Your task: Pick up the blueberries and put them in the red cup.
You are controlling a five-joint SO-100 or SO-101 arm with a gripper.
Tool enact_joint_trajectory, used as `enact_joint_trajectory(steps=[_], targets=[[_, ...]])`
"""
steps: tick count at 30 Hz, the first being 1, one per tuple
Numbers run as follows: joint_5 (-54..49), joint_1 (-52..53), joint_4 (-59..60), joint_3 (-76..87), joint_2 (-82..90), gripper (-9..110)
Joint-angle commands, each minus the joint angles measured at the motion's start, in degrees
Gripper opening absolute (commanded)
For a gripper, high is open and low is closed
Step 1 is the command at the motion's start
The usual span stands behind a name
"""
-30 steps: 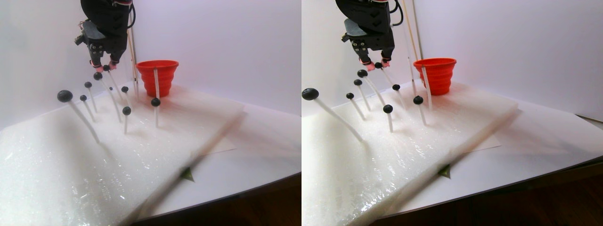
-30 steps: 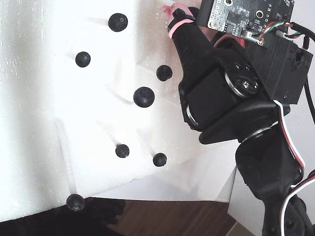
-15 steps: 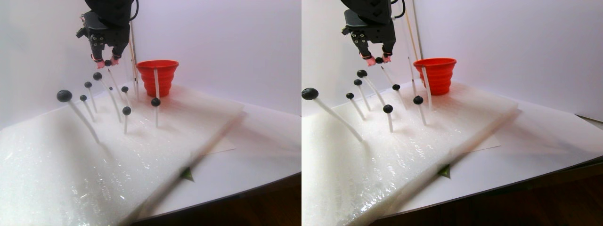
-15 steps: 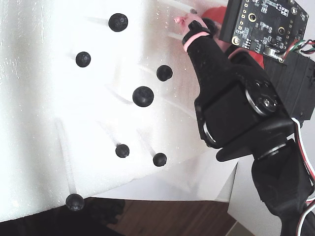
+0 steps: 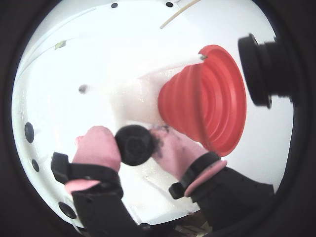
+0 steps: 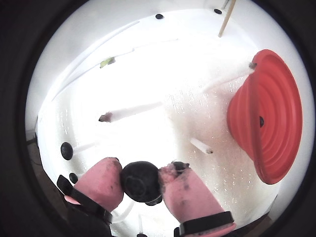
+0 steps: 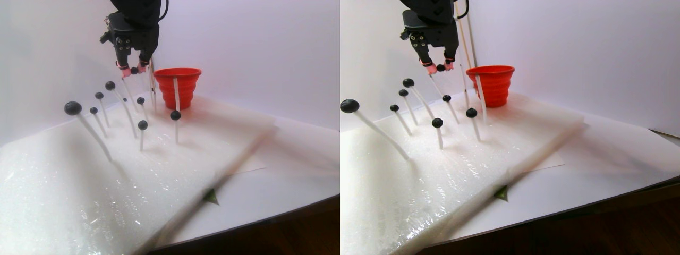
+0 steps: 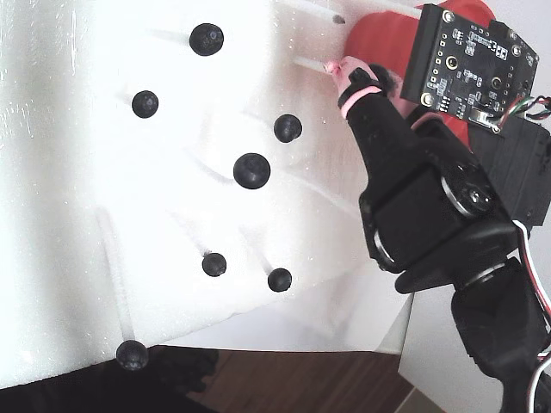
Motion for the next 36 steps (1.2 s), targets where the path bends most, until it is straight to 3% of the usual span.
enact_joint_trajectory(steps=[1,36], targets=[[0.88,0.35,0.62,-0.26,9.32,12],[7.38,11.25,5.62,-2.02,14.85,12]])
